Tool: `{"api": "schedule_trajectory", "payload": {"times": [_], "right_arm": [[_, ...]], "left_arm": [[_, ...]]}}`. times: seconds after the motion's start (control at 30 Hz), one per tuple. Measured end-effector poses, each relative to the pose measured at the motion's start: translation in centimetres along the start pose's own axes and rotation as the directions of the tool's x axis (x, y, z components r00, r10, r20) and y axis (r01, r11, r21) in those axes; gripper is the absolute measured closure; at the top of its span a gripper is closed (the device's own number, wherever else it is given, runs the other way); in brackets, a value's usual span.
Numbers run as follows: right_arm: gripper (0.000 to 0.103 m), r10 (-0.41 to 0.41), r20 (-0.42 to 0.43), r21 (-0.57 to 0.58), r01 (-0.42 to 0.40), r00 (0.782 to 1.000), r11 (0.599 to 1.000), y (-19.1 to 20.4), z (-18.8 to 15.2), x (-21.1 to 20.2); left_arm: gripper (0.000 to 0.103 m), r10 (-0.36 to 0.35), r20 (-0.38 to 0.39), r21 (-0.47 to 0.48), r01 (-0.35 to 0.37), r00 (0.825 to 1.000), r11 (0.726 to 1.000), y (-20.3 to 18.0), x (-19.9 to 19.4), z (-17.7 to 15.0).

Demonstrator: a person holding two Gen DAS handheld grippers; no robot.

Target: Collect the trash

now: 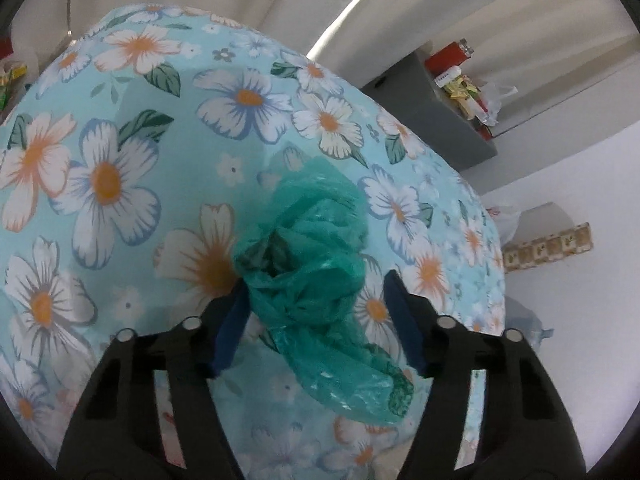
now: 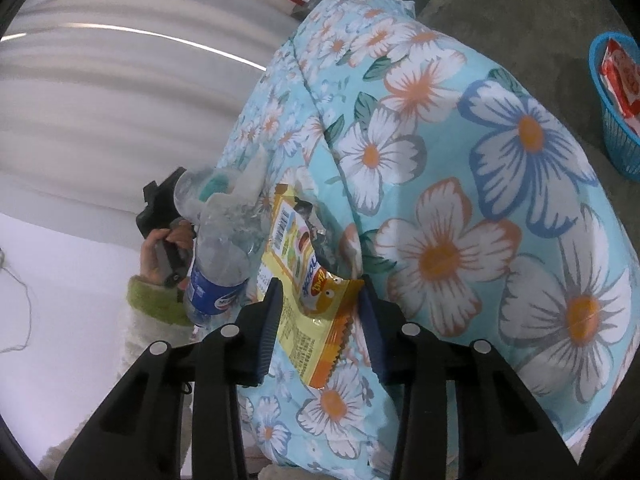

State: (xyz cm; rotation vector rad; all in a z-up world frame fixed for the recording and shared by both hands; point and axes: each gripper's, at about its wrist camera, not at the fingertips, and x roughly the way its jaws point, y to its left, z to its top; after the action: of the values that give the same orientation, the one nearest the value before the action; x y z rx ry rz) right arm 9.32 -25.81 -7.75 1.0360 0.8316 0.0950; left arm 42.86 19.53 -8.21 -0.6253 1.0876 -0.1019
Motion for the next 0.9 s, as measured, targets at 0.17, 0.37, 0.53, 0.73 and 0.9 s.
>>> {"api": "schedule_trajectory", "payload": {"times": [0.17,0.37,0.53,0.73,0.9], "right_arm": [[0.069,0.006,0.004,0.013,-0.006,1.0,1.0,-0.8,-0.1,0.3],[0.086,-0.025,0.029,-0.009,0.025,0.999,1.0,-0.8,-0.7,-0.1],[0.093,-0.01,0.052,-0.003,0.01,0.999,1.0,-1.3,-0.6,-1.3],[0.095,0.019,0.087,0.007,-0.019,0.996,1.0,-1.8,-0.1,-2.8],[0.097,0.049,0.119,0.004,-0.05,0.992,0.999,-1.8,0.4,-3.9]], "left_arm": [[0.055,-0.002,0.008,-0.028,0.002,1.0,1.0,0.6,-0.1,0.1],[0.057,0.002,0.031,-0.001,-0.002,1.0,1.0,0.9,-0.7,-0.2],[0.058,-0.02,0.043,-0.003,0.02,0.999,1.0,0.9,-1.2,-0.4],[0.059,-0.059,0.062,0.006,0.058,0.996,0.998,0.8,-2.5,-1.0],[0.059,-0.085,0.086,0.03,0.083,0.993,0.996,-0.1,-4.0,-1.3]]}}
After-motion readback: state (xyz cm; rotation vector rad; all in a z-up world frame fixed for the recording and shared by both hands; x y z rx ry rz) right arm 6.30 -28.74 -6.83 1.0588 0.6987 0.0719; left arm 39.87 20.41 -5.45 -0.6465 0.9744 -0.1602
